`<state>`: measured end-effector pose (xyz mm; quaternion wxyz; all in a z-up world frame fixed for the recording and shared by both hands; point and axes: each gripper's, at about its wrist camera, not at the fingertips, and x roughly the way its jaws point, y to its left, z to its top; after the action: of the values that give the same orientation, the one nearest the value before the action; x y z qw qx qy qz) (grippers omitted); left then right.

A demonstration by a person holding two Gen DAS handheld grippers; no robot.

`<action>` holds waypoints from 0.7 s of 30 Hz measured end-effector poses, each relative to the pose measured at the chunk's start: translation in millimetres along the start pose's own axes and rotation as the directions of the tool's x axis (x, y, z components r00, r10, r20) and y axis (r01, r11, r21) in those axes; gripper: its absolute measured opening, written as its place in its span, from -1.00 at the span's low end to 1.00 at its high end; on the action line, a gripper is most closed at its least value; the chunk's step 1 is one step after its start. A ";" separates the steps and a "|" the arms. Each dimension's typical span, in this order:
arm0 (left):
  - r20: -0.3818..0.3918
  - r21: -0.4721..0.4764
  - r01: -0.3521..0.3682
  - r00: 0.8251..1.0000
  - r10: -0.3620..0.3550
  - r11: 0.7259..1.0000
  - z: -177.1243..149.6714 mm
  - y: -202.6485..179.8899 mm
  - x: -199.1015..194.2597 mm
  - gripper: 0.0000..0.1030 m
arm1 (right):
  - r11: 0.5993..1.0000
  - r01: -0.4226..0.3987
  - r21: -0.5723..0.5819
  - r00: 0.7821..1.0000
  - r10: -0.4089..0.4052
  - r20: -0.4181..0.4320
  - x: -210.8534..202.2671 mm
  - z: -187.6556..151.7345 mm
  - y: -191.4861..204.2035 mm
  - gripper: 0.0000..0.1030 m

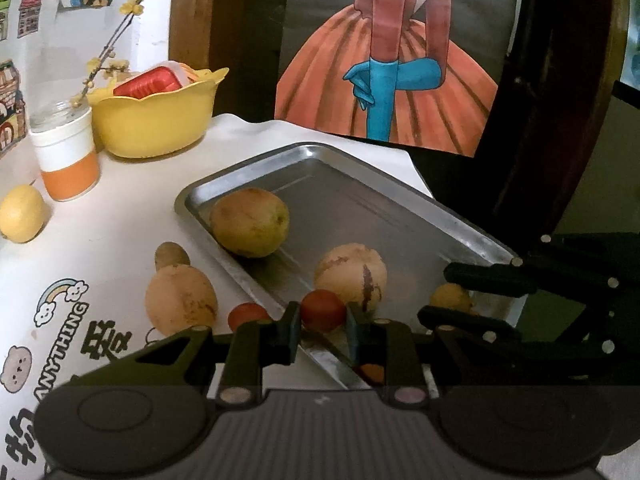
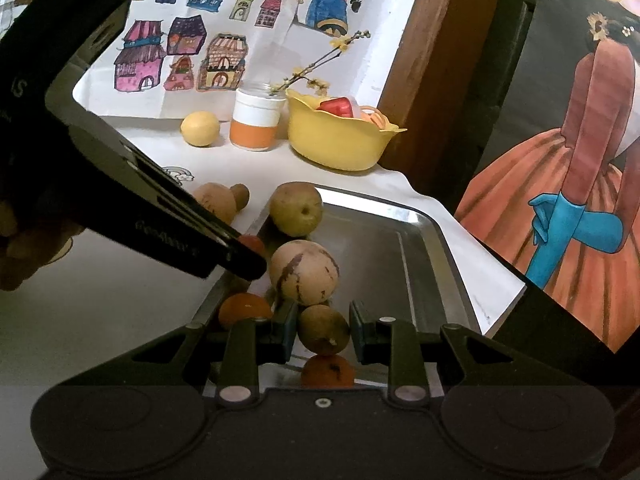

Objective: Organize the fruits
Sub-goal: 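Carry the tomato and brown fruit with both tools down into the tray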

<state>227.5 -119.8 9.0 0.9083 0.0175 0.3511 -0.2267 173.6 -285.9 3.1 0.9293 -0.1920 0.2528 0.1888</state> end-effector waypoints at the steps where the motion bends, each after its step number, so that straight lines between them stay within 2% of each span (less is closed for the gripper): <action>1: -0.003 0.000 -0.001 1.000 0.001 1.000 -0.4 -0.4 0.8 -0.50 | 1.000 0.000 0.001 1.000 0.000 0.002 0.6 -0.2 0.0 -0.42; 21: -0.016 0.008 -0.002 1.000 0.002 1.000 1.0 -3.4 3.1 -0.50 | 1.000 -0.014 0.023 1.000 0.014 0.000 8.9 -2.1 0.1 -0.42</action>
<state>228.7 -124.2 8.2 0.9056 0.0234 0.3574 -0.2273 179.9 -284.5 -3.4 0.9300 -0.1795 0.2565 0.1925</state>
